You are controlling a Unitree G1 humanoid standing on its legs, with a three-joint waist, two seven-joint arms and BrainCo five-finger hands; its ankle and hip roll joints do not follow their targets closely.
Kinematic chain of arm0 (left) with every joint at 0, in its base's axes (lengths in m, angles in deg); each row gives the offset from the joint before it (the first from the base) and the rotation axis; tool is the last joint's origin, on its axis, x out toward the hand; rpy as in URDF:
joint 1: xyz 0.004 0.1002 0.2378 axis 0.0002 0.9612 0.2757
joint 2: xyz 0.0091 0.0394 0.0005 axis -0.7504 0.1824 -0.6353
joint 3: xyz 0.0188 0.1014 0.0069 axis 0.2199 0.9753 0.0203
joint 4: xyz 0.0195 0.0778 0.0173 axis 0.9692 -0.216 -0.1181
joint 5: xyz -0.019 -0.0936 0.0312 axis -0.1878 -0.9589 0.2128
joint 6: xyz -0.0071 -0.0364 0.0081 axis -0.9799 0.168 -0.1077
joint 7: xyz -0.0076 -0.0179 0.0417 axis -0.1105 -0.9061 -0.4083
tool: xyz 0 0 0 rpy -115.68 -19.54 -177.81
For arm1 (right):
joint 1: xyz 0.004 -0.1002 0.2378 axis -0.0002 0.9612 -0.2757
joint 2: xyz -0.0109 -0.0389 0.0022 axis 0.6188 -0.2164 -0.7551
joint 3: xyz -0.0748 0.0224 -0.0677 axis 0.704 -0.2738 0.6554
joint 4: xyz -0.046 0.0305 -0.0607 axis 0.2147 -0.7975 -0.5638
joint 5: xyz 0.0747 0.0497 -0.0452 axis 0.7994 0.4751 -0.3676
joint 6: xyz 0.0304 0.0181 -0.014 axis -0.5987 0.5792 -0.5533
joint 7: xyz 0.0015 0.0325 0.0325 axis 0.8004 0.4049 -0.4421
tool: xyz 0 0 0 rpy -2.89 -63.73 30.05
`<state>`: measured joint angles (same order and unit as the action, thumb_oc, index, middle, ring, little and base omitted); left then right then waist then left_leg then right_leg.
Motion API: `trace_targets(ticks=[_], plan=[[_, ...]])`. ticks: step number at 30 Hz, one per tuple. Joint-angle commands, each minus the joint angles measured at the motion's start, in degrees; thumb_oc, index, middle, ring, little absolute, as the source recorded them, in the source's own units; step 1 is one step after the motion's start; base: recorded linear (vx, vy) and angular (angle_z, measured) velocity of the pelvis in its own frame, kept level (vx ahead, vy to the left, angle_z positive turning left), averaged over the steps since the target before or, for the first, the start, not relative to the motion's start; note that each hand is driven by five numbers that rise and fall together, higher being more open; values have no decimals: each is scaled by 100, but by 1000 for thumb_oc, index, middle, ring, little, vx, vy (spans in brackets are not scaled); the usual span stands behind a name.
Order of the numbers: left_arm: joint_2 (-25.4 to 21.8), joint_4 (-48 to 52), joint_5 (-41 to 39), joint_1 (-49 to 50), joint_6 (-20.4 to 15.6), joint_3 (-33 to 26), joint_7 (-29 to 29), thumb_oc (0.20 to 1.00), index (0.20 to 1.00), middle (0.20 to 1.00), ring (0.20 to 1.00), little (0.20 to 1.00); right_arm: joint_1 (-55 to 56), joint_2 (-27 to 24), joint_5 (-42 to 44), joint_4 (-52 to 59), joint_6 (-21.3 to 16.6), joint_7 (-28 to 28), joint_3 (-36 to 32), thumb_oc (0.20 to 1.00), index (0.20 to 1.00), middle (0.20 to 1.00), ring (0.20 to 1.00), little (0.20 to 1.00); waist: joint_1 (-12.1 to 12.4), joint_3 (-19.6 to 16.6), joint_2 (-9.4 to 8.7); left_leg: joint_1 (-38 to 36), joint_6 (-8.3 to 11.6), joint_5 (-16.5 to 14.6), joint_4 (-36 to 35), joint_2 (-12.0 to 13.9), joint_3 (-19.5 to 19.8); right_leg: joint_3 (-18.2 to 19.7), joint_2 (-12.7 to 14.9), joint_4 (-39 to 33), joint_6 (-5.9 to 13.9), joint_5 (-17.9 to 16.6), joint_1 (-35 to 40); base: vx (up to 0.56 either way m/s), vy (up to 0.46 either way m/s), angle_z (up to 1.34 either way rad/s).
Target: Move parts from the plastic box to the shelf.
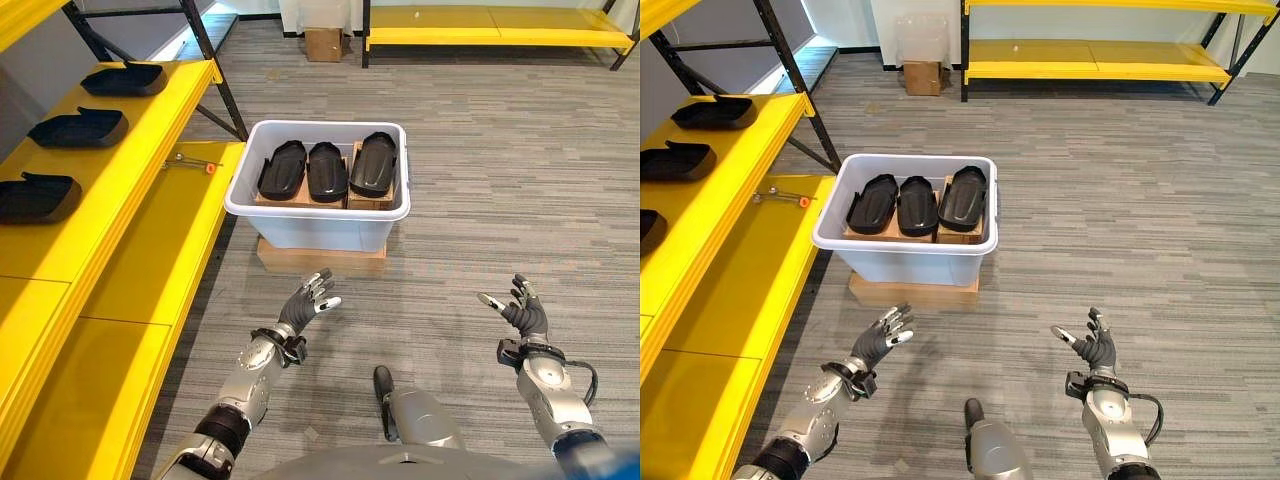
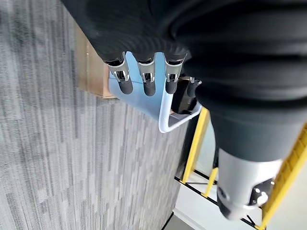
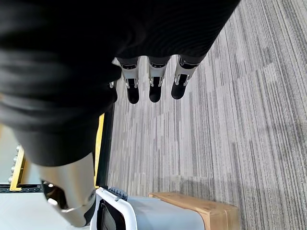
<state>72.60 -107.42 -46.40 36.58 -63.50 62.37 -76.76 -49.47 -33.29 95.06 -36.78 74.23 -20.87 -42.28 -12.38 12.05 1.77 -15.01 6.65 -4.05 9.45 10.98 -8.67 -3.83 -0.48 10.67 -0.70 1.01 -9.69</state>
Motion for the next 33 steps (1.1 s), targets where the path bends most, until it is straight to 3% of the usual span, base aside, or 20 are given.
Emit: trace_targets(ticks=[1,3,4,6,8,9,10,11,12,13,16,19,24,26,31,33], plan=[[-93,249,-433,159,-338,-276,295,1000,1000,1000,1000,1000,125,-48,-165,447,-505,-80,-187,1000,1000,1000,1000,1000,-55,-365,-223,246,-560,-192,506,-862,-257,56,-12,-383,284,34,434,199,-152,-13],[-87,201,-363,130,-429,-387,394,1000,1000,1000,1000,1000,181,-96,-147,534,-489,-121,-212,1000,1000,1000,1000,1000,-78,-409,-192,353,-429,116,1032,-789,-347,-42,-74,-432,152,152,539,131,-146,-15],[-98,198,-321,122,-454,-442,385,1000,1000,1000,1000,1000,232,-112,-133,579,-496,-116,-228,1000,1000,1000,1000,1000,-48,-407,-253,685,-383,373,1639,-737,-373,-21,-62,-520,93,159,636,151,-218,-11],[-113,245,-328,97,-430,-573,364,1000,1000,1000,1000,1000,286,-128,-112,554,-561,-153,-259,1000,1000,1000,1000,1000,67,-275,-425,1693,-449,311,3106,-690,-303,87,0,-653,27,148,915,122,-208,3],[-163,306,-277,107,-406,-696,332,1000,1000,1000,1000,1000,303,-120,-97,516,-600,-202,-286,1000,1000,1000,1000,1000,155,-157,-516,2353,-626,113,3435,-598,-351,166,34,-689,28,148,1080,144,-77,-19],[-214,400,-276,136,-381,-753,365,1000,1000,1000,1000,1000,284,-107,-111,505,-599,-245,-285,1000,1000,1000,1000,1000,198,-90,-547,2441,-715,15,3106,-532,-457,210,42,-697,57,172,1173,221,102,-38],[-268,450,-359,194,-390,-800,396,1000,1000,1000,1000,1000,254,-92,-188,544,-552,-280,-283,1000,1000,1000,1000,1000,210,-58,-534,2301,-722,53,2196,-475,-639,226,35,-700,98,244,1275,211,134,-39],[-279,453,-380,206,-393,-807,396,1000,1000,1000,1000,1000,250,-90,-197,552,-542,-281,-280,1000,1000,1000,1000,1000,213,-51,-530,2267,-714,80,1991,-470,-669,226,35,-701,106,259,1299,240,213,-37],[-315,435,-431,236,-435,-822,384,1000,1000,1000,1000,1000,233,-91,-198,576,-505,-288,-273,1000,1000,1000,1000,1000,218,-33,-486,2186,-675,210,1131,-447,-700,234,16,-707,141,323,1386,325,292,-32],[-326,385,-437,267,-462,-858,374,1000,1000,1000,1000,1000,242,-124,-185,593,-474,-309,-264,1000,1000,1000,1000,1000,245,-26,-404,2099,-563,466,-238,-375,-605,268,-11,-751,231,417,1546,422,349,-19],[-310,261,-531,326,-604,-908,212,1000,1000,1000,1000,1000,279,-180,-144,579,-494,-349,-210,1000,1000,1000,1000,1000,327,-3,-339,1999,-354,897,-1394,-181,-294,363,-44,-756,289,556,1766,302,206,-16],[-261,121,-490,425,-894,-1022,202,1000,1000,1000,1000,1000,233,-275,-140,495,-565,-589,-102,1000,1000,1000,1000,1000,439,39,-338,2301,-262,804,-1445,53,100,576,5,-616,308,750,1955,403,318,-43],[-241,-14,-579,473,-979,-1205,481,1000,1000,1000,1000,1000,118,-325,-101,499,-456,-696,-116,1000,1000,1000,1000,1000,487,64,-230,1993,-242,873,-1310,37,-181,448,105,-262,341,1105,2081,306,345,-75],[-244,-75,-393,463,-864,-1183,514,1000,1000,1000,1000,1000,121,-192,33,477,-345,-671,-218,1000,1000,1000,1000,1000,526,7,-210,1870,-297,786,-960,-137,-387,89,161,65,371,1193,2010,427,547,-35],[-371,115,-227,631,-657,-1152,802,1000,1000,1000,1000,1000,109,99,-183,630,-128,-548,-211,1000,1000,1000,1000,1000,683,-170,-295,1458,-671,519,-1366,-694,-440,-181,387,802,746,561,1567,238,381,10],[-450,142,-191,684,-611,-1219,979,1000,1000,1000,1000,1000,-18,189,-168,575,-134,-490,-157,1000,1000,1000,1000,1000,824,-213,-330,1391,-833,366,-1445,-866,-505,-460,459,1363,885,307,1295,120,335,15]])
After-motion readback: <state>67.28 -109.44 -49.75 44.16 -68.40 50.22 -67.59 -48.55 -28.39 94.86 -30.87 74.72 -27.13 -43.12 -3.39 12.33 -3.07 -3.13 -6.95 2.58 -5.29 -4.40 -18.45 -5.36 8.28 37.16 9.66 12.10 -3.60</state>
